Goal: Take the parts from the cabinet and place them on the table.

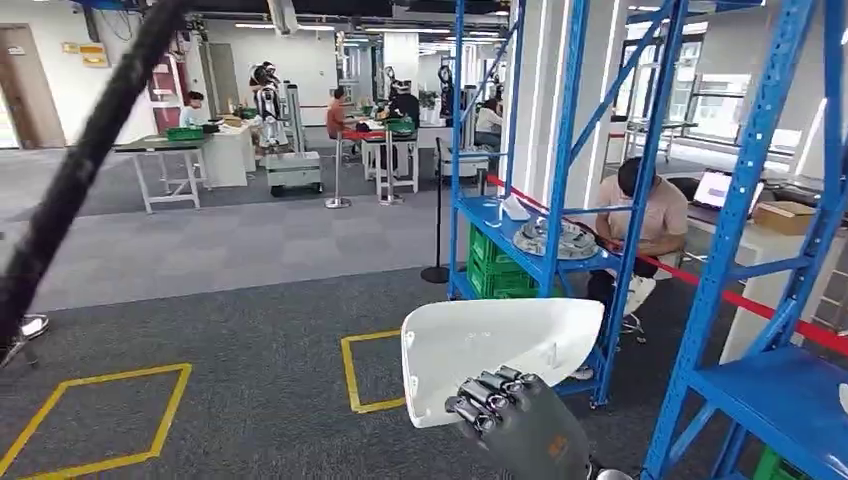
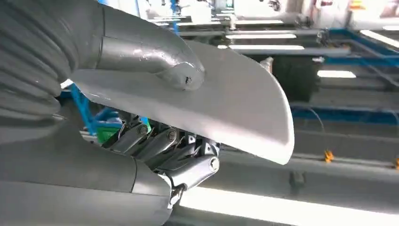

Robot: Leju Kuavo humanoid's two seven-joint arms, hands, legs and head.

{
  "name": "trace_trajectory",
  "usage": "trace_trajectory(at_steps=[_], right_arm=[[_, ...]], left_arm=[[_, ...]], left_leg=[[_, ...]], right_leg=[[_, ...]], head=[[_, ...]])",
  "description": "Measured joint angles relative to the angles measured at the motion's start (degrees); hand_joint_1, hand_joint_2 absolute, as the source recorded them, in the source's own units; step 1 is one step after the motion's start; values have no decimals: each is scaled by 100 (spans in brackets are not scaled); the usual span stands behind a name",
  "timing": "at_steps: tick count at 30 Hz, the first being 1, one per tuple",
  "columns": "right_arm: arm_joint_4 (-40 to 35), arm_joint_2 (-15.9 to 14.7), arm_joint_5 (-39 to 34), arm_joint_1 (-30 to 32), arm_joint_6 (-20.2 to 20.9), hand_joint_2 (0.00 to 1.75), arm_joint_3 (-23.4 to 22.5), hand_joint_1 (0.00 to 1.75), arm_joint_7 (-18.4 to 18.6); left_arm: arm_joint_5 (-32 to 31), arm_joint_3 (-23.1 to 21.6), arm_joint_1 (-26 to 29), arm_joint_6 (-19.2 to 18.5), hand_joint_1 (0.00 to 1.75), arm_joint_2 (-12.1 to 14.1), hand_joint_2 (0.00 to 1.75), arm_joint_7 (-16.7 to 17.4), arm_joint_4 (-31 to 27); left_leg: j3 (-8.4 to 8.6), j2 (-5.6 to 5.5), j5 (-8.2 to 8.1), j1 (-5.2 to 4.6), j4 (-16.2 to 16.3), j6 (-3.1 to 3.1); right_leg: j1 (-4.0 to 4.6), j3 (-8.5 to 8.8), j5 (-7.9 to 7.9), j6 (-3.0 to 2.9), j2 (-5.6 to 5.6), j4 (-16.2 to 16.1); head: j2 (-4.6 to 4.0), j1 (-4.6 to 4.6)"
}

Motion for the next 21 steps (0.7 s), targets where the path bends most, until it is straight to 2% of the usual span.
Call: trace_trajectory(at_steps=[4, 5, 6, 7, 8, 9, 11, 12, 13, 14, 15, 16, 17, 18, 19, 20, 21], right_arm=[[0, 0, 0, 2, 0, 175, 0, 161, 0], [9, -4, 0, 6, 0, 175, 0, 161, 2], [37, -7, 0, 25, 0, 175, 0, 161, 11], [61, -7, 2, 27, -4, 175, 0, 161, 28], [61, -7, 2, 7, -7, 175, 0, 161, 33], [66, -13, 0, -1, -7, 175, -2, 161, 33], [68, -9, 2, -3, -9, 175, -2, 161, 37], [70, -11, 4, -11, -9, 175, -2, 161, 35], [68, -9, 7, -26, -11, 175, -2, 161, 35], [68, 4, 4, -45, -17, 175, 0, 161, 33], [68, 7, 7, -47, -15, 175, 0, 161, 35], [68, 2, 0, -56, -24, 175, -2, 161, 35], [70, 0, 4, -50, -22, 175, -4, 161, 37], [70, 0, 7, -40, -22, 175, -4, 161, 33], [70, 0, 7, -35, -22, 175, -4, 161, 33], [70, 0, 9, -34, -22, 175, -4, 161, 35], [68, -4, 20, -35, -24, 175, -9, 161, 33]], left_arm=[[0, 0, -3, 0, 0, 0, 175, 0, 0], [2, 0, -10, -2, 0, -5, 175, -9, 0], [2, 0, -30, -13, 0, -11, 175, -15, 0], [2, 2, -33, -18, 0, -29, 175, -13, 0], [2, 2, -41, -20, 0, -40, 175, -15, 0], [2, 2, -47, -20, 0, -40, 175, -15, 0], [2, 2, -60, -20, 0, -42, 175, -15, -2], [2, 4, -50, -22, 0, -42, 175, -15, 0], [2, 4, -37, -22, 0, -40, 175, -15, 0], [2, 4, -34, -22, 0, -37, 175, -13, 2], [2, 4, -39, -26, 0, -48, 175, -15, 4], [2, 4, -64, -31, 0, -55, 175, -16, 2], [2, 4, -79, -26, 0, -55, 175, -9, 2], [2, 4, -83, 5, 0, -57, 175, 11, 2], [-2, 4, -82, 46, 0, -62, 175, 46, 2], [-17, 4, -74, 81, 0, -64, 175, 70, 2], [-35, 4, -70, 94, 0, -64, 175, 70, 2]], left_leg=[[-1, -11, 1, 0, 1, 1], [-3, -32, 1, 0, 2, 3], [-13, -134, 1, -1, 14, 3], [-15, -350, -6, 7, 53, -11], [-19, -456, -18, 20, 88, -43], [-48, -507, -23, 21, 109, -85], [-92, -612, -6, 17, 103, -170], [-92, -664, 18, 37, 61, -217], [-123, -717, 36, 41, 38, -269], [-143, -642, 28, 42, 76, -274], [-204, -308, -75, 12, 206, -279], [-376, -105, -305, 12, 567, -300], [-595, -25, -543, 17, 1039, -317], [-809, -1, -739, 18, 1511, -328], [-940, 3, -822, 18, 1812, -332], [-942, 6, -778, 18, 1839, -329], [-816, 18, -628, 17, 1623, -317]], right_leg=[[-1, -32, -22, 2, 7, 60], [-2, -91, -64, 5, 17, 177], [-4, -354, -182, 12, 40, 644], [-26, -182, 335, 2, 70, 85], [-57, 204, 728, -1, 218, -740], [-91, 322, 671, 17, 500, -1009], [-39, 309, 705, -20, 374, -1037], [-4, 309, 703, -65, 336, -1036], [-17, 342, 729, -112, 278, -1061], [-50, 358, 773, -172, 202, -1125], [-39, 375, 782, -213, 141, -1145], [-23, 376, 784, -247, 75, -1148], [-6, 370, 779, -255, -1, -1145], [4, 365, 774, -263, -80, -1144], [16, 363, 772, -267, -149, -1143], [23, 364, 771, -268, -214, -1143], [31, 365, 768, -268, -277, -1141]], head=[[0, 0], [0, 0], [0, 2], [0, 9], [0, 9], [0, 6], [0, -7], [0, -2], [0, 4], [0, -5], [0, -9], [0, -18], [0, -20], [0, -20], [0, -22], [0, -22], [0, -22]])
